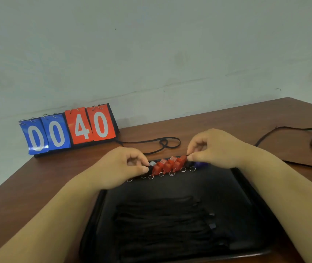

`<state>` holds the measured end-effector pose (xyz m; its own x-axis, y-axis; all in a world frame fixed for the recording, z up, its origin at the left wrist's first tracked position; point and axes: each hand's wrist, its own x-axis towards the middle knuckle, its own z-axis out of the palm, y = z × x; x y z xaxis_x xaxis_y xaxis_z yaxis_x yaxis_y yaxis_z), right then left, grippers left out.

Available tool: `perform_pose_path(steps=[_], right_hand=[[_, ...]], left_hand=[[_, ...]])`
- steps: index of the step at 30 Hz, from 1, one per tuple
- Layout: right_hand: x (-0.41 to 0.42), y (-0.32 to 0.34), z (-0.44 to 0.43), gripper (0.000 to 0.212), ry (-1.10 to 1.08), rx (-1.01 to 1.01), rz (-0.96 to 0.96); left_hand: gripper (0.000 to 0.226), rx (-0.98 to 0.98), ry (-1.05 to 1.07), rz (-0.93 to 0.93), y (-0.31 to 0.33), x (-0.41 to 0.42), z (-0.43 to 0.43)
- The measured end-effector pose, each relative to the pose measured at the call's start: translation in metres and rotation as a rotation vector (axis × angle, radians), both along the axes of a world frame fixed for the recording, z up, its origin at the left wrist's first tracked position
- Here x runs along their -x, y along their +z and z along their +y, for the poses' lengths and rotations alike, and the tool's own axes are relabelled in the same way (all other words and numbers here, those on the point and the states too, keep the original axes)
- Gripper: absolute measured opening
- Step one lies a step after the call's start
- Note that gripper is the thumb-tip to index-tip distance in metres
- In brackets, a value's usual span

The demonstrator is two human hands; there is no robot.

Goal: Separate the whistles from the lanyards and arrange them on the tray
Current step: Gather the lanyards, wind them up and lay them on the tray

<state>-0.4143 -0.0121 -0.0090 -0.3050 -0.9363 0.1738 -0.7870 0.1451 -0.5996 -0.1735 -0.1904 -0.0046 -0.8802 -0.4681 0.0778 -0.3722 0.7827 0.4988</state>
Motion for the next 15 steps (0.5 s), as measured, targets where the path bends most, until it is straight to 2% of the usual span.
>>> perform_pose_path(steps=[3, 5, 8, 11, 15], right_hand=[[0.018, 0.004, 0.004, 0.004, -0.150, 0.087, 0.030], [0.040, 0.011, 0.017, 0.009, -0.275, 0.057, 0.073], [0.074, 0.023, 0.053, 0.023, -0.445, -0.205, 0.003], [0.093, 0.023, 0.084, 0.034, -0.507, -0.525, -0.053], [0.115, 0.013, 0.090, 0.063, -0.530, -0.670, -0.029]], left_hand=[[0.006, 0.007, -0.044, -0.027, 0.016, 0.027, 0.008], [0.010, 0.008, -0.085, -0.058, 0.025, 0.052, 0.020], [0.016, 0.008, -0.160, -0.073, 0.032, 0.103, 0.044], [0.026, 0.096, -0.289, -0.118, 0.027, 0.164, 0.076], [0.043, 0.217, -0.430, -0.251, 0.013, 0.233, 0.112]])
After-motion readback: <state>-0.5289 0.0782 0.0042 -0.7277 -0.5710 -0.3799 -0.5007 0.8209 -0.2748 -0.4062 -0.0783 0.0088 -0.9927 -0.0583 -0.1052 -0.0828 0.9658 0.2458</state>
